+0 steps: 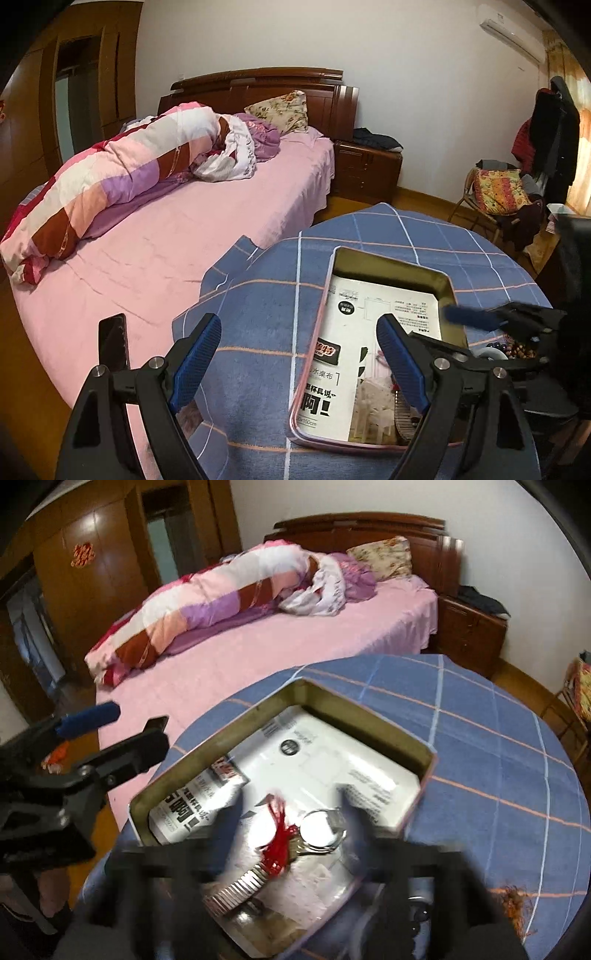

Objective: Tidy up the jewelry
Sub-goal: 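Lower the red tassel ornament into the tin and open the right gripper, then grasp the pale jade bangle with left while right grasps the brown prayer beads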

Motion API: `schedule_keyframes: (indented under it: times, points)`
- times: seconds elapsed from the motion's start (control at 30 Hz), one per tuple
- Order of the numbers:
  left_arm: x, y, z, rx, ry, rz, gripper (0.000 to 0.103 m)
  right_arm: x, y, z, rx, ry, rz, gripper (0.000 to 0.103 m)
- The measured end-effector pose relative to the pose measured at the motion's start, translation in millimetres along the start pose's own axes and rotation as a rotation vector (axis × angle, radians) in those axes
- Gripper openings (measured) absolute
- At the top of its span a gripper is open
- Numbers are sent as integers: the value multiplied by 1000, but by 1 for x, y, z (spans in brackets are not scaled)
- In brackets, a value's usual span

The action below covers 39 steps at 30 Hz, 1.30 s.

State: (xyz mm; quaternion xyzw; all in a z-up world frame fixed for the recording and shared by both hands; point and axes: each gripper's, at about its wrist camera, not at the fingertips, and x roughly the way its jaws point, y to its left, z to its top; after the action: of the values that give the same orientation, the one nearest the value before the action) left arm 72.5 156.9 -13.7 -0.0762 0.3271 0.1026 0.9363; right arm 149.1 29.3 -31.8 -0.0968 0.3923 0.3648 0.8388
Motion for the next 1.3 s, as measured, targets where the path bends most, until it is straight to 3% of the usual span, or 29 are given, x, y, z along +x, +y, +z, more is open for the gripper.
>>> schedule_keyframes:
  times: [0.23,0.5,0.93,1.0,1.13,1.17,1.2,1.23,1.3]
  points:
    - [-10,-27,-8,39,-12,-41,86,-53,-39,-32,66,-34,-102,68]
    - [-17,-97,-27,176,4,-125,86,-111,-110,-95,230,-36,-323,69]
    - [-8,-192,-51,373,48,-176,85,-113,-129,-131,276,-61,-355,69]
    - [-1,-202,-57,394,82,-194,68,-113,-131,-135,277,-67,-362,70]
    - [19,-210,-66,405,162,-222,53,-113,-134,-136,283,-78,-364,73]
    - [21,-211,-68,401,174,-226,45,-113,-134,-139,280,-80,-364,73]
    - [25,-211,-70,399,191,-232,24,-113,-133,-138,278,-81,-363,74]
    - [27,-210,-71,395,207,-253,16,-112,-132,-137,277,-82,-360,74]
    - [24,-208,-71,385,197,-257,11,-111,-132,-138,272,-84,-356,74]
